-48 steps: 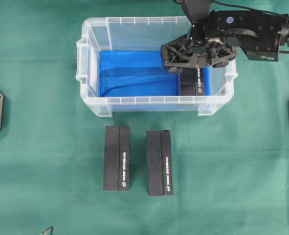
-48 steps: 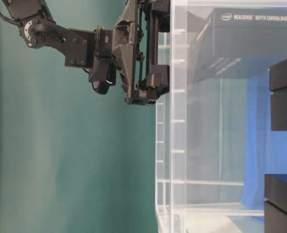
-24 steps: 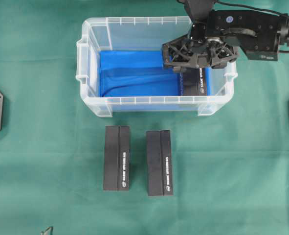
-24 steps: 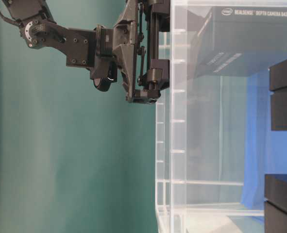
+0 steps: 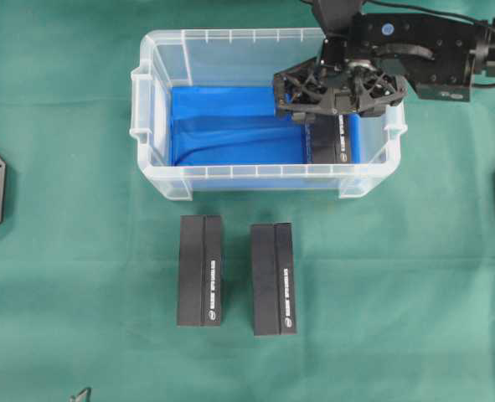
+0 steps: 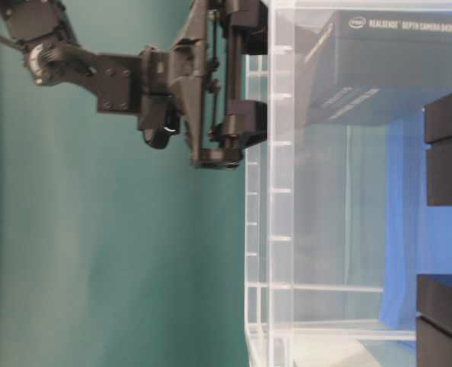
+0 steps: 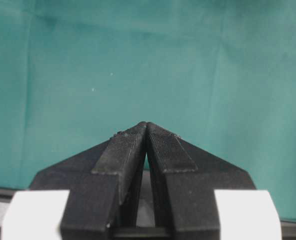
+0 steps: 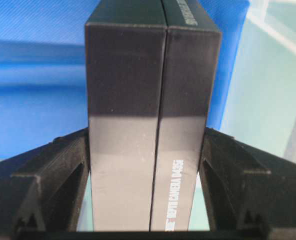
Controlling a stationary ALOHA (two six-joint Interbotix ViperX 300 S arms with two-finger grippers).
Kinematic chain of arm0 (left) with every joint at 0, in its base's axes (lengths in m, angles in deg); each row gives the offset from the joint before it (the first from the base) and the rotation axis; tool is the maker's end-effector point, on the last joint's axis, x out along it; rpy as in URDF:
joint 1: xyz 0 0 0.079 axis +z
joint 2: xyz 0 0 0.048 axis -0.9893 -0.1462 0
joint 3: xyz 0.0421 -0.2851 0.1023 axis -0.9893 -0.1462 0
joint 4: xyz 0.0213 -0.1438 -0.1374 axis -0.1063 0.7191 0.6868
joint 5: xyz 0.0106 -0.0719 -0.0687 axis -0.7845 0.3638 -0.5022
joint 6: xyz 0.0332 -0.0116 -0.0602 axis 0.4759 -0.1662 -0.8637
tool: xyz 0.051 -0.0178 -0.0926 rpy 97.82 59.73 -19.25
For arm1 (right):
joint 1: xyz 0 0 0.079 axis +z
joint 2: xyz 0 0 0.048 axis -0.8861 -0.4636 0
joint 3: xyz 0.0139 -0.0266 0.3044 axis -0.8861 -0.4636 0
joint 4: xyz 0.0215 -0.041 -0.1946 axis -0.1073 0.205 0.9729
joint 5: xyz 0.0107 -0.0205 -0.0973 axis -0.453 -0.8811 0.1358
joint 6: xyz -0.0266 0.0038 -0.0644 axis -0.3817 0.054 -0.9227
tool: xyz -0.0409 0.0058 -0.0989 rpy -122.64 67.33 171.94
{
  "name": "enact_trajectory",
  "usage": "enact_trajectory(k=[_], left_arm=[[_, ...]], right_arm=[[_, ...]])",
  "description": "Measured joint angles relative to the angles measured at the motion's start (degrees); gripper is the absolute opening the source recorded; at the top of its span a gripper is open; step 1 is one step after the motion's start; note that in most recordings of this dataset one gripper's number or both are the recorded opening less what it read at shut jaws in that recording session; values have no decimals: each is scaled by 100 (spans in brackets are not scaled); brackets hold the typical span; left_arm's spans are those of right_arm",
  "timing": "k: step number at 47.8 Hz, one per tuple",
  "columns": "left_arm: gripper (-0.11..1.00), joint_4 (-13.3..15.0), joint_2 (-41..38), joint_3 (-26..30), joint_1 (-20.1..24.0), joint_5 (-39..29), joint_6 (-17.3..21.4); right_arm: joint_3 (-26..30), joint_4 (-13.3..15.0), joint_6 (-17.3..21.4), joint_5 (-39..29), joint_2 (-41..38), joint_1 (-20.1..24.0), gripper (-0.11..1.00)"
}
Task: Take the box out of the case with the right arm.
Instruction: 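Lower the right gripper around the right box and close on it, then lift the right box up out of the case with the right gripper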
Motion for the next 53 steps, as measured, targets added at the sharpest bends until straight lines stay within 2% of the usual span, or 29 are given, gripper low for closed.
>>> enact_trajectory(k=[13,32,53], left_arm=[[2,9,18,-9,0,0,9],[2,0,44,-9,0,0,9],[2,0,44,-9,0,0,9]], right_arm=[[554,0,-9,-765,123,18,64],[1644,246,-9,-2162,378,123,64],[2496,387,0,-2936,378,193,64]])
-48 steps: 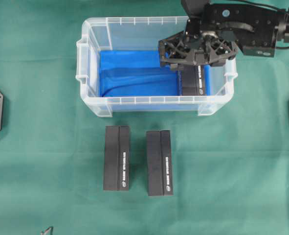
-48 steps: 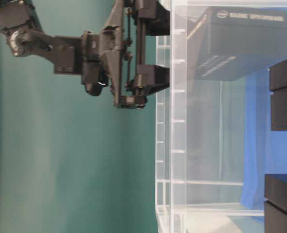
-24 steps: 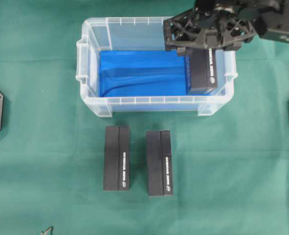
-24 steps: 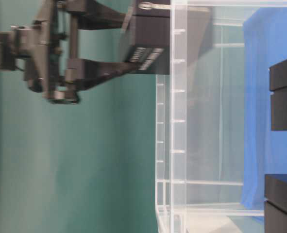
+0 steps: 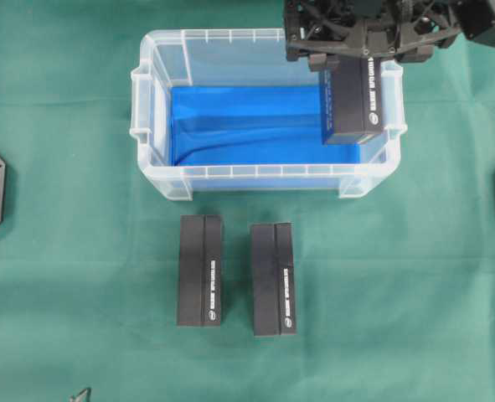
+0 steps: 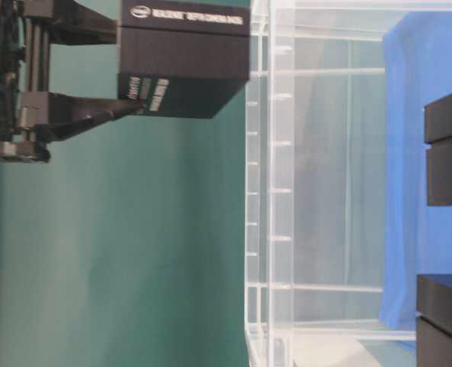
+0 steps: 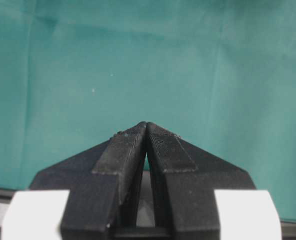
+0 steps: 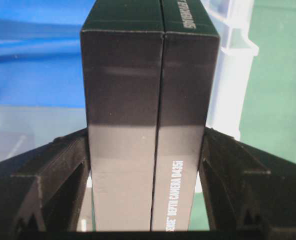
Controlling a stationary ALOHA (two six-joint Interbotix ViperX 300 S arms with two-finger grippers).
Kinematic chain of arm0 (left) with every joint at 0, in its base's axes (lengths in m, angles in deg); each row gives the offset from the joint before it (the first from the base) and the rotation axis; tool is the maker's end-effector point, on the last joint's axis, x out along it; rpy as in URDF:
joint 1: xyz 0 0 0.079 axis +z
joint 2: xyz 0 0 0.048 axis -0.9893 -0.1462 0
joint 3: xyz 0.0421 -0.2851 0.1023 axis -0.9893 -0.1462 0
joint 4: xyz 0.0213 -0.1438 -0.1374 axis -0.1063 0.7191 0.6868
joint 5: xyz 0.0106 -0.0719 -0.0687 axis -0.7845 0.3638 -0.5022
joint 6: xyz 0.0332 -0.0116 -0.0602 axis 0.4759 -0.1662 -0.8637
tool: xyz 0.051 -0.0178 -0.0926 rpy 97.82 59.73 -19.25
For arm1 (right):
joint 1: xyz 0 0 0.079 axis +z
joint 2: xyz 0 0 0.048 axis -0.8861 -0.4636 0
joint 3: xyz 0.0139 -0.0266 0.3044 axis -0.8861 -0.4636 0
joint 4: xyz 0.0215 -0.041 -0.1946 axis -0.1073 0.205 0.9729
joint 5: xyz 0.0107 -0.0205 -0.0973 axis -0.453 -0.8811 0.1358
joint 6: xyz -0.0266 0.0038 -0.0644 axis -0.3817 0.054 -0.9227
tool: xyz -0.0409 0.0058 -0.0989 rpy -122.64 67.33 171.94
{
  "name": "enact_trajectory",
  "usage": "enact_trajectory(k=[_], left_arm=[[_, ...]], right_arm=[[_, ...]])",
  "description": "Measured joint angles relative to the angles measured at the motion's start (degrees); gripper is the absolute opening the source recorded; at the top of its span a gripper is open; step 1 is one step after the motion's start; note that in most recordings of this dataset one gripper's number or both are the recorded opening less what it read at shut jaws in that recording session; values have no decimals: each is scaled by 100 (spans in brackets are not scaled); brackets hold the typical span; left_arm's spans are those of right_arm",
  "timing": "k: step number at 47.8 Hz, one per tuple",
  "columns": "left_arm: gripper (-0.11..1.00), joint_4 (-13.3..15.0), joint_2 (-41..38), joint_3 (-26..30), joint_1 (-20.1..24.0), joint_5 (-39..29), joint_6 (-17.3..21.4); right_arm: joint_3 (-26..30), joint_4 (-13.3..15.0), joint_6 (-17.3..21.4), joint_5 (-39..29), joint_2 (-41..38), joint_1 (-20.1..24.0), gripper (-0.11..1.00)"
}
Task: Take the box out of the case with the right arm.
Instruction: 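Lift the right box up out of the case with the right gripper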
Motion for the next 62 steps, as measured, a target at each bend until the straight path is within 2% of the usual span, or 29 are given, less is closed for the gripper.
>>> enact_trajectory(k=[15,62], left_arm=[[2,9,0,0,-9,9,0],[2,0,9,0,0,0,0]], right_arm=[[246,79,0,-229,0,53,64],[246,88,0,-237,0,53,64]])
